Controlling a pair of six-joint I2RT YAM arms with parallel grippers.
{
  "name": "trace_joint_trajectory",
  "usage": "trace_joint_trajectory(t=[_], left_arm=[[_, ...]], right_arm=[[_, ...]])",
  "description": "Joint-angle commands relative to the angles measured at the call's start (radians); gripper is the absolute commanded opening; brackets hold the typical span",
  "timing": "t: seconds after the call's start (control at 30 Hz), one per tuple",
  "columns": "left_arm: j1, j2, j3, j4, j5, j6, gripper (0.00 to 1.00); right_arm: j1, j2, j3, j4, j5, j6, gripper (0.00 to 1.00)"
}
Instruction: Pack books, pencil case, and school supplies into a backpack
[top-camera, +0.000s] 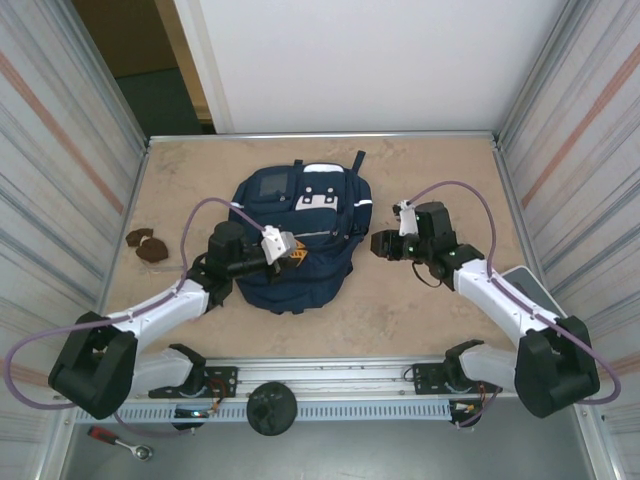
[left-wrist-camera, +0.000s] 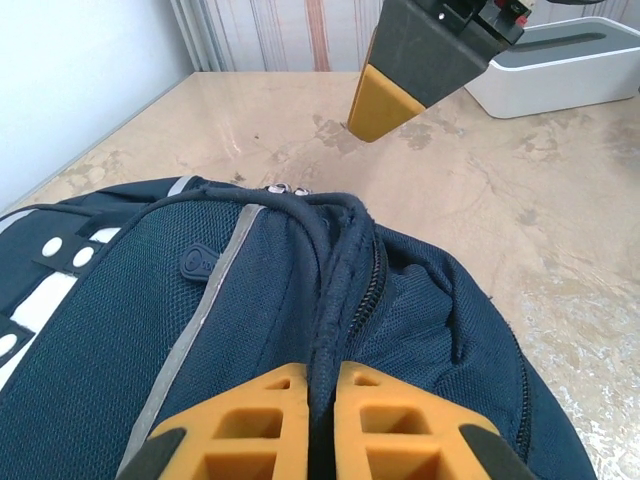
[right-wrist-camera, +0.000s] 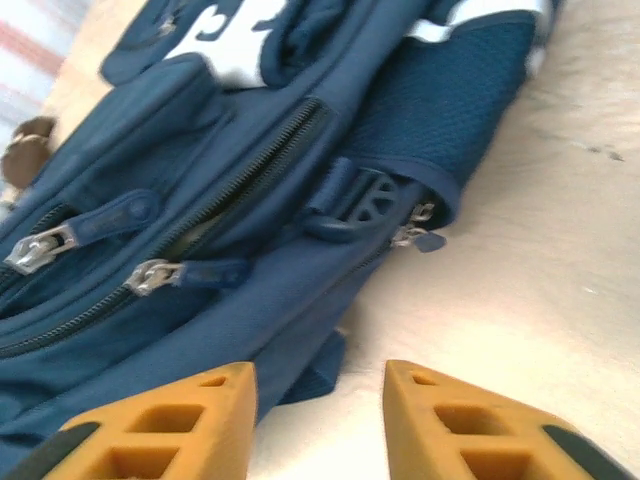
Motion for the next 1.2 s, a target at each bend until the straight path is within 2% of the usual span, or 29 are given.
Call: trace_joint_trajectory(t=[0.0, 0.07, 0.13, 0.37, 0.57, 0.83, 1.17], left_arm=[[0.01, -0.005, 0.056, 0.065, 0.032, -0.035, 0.0], [0.01, -0.007, 0.058, 0.057, 0.037, -0.035, 0.0], [0.01, -0.011, 0.06, 0.057, 0.04, -0.036, 0.0], [0.01, -0.017, 0.064, 0.052, 0.039, -0.032, 0.0], [0.01, -0.018, 0.068, 0.045, 0.036, -0.026, 0.0], [0.01, -0.017, 0.069, 0.044, 0.026, -0.022, 0.0], [0.01, -0.021, 0.07, 0.037, 0.023, -0.017, 0.0]], right_arm=[[-0.002, 0.062, 0.064, 0.038, -0.197, -0.039, 0.46], [-0.002, 0.099, 0.095, 0.025, -0.258, -0.091, 0.52], [-0.005, 0.131, 0.127, -0.001, -0.27, -0.161, 0.53], [-0.035, 0.242, 0.184, -0.018, -0.38, -0.368, 0.49], [-0.036, 0.305, 0.165, 0.048, -0.357, -0.508, 0.42], [0.002, 0.361, 0.164, 0.125, -0.371, -0.643, 0.4], [0.029, 0.427, 0.134, 0.255, -0.376, -0.684, 0.37]])
